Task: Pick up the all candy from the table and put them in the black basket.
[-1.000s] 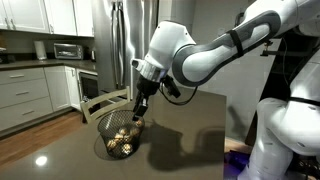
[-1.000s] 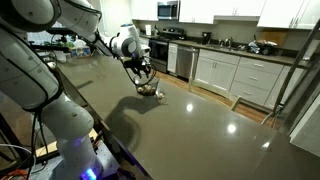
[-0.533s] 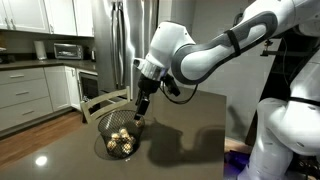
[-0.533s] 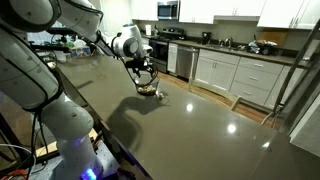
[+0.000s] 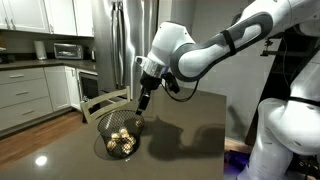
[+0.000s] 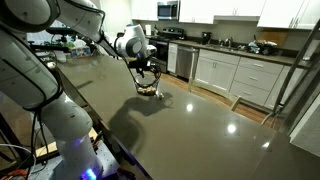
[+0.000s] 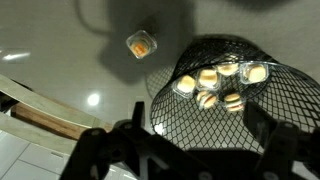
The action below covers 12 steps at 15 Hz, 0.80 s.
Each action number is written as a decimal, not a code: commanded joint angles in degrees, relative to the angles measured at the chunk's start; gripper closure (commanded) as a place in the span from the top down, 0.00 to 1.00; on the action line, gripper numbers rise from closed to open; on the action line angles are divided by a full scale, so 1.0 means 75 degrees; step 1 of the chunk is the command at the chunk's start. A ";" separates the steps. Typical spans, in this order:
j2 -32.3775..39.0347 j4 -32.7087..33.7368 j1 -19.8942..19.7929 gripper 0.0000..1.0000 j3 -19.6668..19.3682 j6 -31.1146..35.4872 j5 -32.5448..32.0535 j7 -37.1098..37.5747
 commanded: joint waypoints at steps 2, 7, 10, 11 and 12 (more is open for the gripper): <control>-0.0007 0.0156 -0.0344 1.00 -0.0045 -0.0065 -0.0259 0.0447; 0.0126 0.0270 -0.0744 1.00 -0.0002 -0.0450 -0.0646 0.1164; 0.0232 0.0378 -0.0837 1.00 0.0011 -0.1119 -0.0747 0.1524; 0.0266 0.0404 -0.0836 1.00 0.0008 -0.1289 -0.0755 0.1587; 0.0293 0.0438 -0.0817 1.00 -0.0002 -0.1452 -0.0717 0.1621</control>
